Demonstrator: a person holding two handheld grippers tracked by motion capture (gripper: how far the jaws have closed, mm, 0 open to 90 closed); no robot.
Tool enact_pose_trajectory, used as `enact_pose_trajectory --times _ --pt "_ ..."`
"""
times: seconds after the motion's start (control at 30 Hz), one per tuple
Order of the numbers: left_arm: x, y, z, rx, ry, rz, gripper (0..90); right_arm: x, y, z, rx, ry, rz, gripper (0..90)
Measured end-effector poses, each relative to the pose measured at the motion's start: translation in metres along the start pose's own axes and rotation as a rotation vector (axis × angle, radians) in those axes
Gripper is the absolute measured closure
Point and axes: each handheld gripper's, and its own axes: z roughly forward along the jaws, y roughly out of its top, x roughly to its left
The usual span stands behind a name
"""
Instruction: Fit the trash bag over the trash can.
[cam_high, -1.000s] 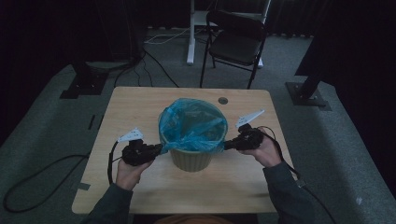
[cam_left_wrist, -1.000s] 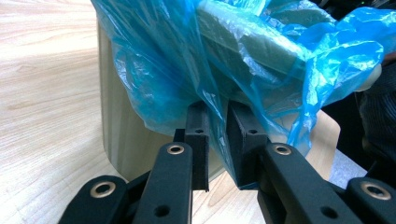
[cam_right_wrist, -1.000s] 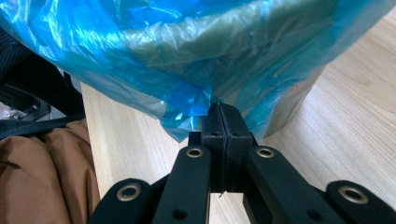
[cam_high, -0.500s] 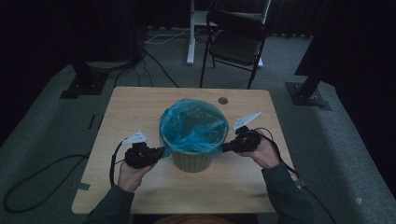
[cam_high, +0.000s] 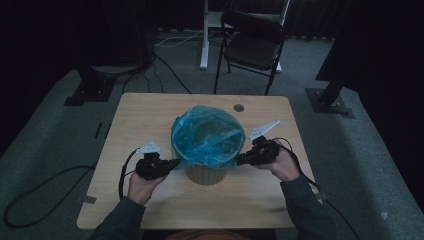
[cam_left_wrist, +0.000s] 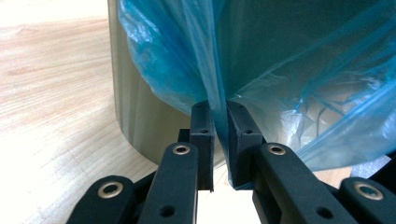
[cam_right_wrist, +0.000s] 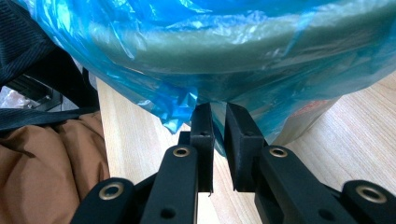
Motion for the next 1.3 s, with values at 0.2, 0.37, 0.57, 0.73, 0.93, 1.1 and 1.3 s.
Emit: enact_pose_trajectory --times 0.2,0.37,0.57,0.73,0.93,1.1,1.3 --pt "0.004 0.000 0.006 0.031 0.033 -0.011 85.0 0.001 0.000 0.000 -0.003 0.003 -0.002 82.1" --pt "0.006 0.000 0.009 0.048 0.065 -0.002 85.1 0.002 0.001 -0.001 -0.009 0.011 -0.005 81.3" --pt "0.007 0.000 0.011 0.058 0.103 0.003 85.1 0.004 0.001 -0.002 -0.009 0.024 -0.003 78.1" --pt "0.011 0.000 0.011 0.063 0.122 -0.003 85.1 0.009 0.003 -0.002 -0.007 0.032 -0.014 74.7" --pt "0.007 0.000 0.009 0.052 0.110 0.007 85.0 0.008 0.003 0.001 0.006 0.008 -0.012 87.5" --pt "0.004 0.000 0.006 0.029 0.090 0.010 84.0 0.006 0.001 0.004 0.027 -0.010 -0.010 90.0" --pt "0.001 0.000 -0.001 -0.017 0.069 0.027 81.4 -0.004 -0.004 0.006 0.054 -0.048 0.024 90.0"
